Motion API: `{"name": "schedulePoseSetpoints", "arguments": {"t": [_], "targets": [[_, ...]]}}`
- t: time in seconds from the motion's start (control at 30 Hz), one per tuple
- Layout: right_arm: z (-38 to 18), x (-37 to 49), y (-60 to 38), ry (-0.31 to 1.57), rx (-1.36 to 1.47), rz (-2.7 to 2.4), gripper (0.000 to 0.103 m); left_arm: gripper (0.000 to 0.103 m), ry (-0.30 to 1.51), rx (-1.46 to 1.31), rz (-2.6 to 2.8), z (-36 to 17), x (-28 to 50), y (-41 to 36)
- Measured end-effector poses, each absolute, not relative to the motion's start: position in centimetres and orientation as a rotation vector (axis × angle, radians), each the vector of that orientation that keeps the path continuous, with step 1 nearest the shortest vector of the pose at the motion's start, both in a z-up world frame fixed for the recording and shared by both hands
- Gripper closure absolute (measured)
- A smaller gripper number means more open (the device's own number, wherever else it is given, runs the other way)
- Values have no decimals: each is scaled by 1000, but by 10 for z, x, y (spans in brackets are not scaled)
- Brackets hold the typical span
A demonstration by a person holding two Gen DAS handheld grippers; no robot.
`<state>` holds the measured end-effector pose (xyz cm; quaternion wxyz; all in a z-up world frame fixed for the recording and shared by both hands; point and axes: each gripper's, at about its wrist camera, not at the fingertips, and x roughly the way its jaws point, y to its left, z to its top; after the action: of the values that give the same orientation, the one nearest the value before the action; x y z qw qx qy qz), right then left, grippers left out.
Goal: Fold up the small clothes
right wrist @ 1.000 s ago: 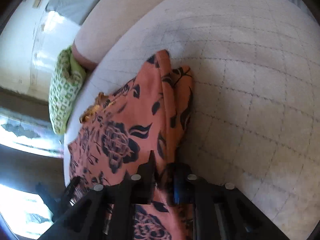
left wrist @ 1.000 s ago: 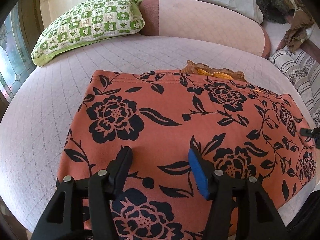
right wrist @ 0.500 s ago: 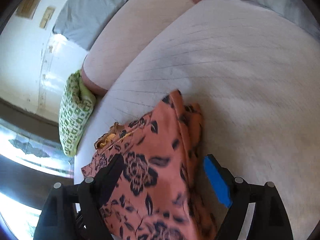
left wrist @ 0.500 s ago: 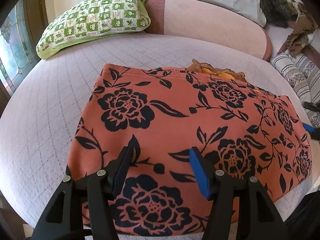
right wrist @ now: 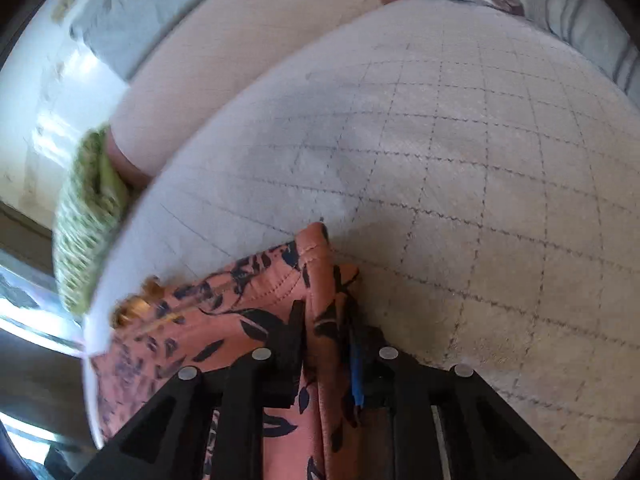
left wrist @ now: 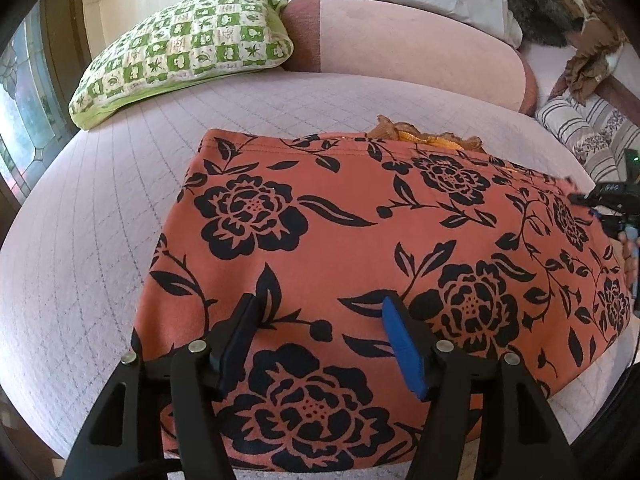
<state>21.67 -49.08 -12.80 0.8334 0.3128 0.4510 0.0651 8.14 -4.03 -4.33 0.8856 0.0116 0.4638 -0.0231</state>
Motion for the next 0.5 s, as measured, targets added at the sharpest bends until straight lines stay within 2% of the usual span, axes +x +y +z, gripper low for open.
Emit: {"name": "schedulePoseSetpoints", "arguments": {"t": [0.03,0.07,0.23,0.3,0.37,0.43,0.47,0.5], "targets": [[-121,210,-492,954,650,136,55,38,966,20,-50,-43,81,-39],[-113,202,-496,951,633,117,36,38,966,13,-48,-43,81,-39],[-53,138,-483,821,611,139,36,38,958,-11,-49,-38,73,-38],[-45,120,-459,809,639,252,28,38,957,-19,-51,-36,69,-37],[-61,105,-442,858,675,362,20,38,961,-22,-51,-36,66,-36],[-102,106,-439,988,664,296,20,38,967,-27,-54,-36,61,-34],[-125,107,-445,1037,698,262,26,38,971,-30,-56,-36,58,-33],[-129,103,-450,1006,742,261,28,38,977,-31,-59,-36,55,-32]]}}
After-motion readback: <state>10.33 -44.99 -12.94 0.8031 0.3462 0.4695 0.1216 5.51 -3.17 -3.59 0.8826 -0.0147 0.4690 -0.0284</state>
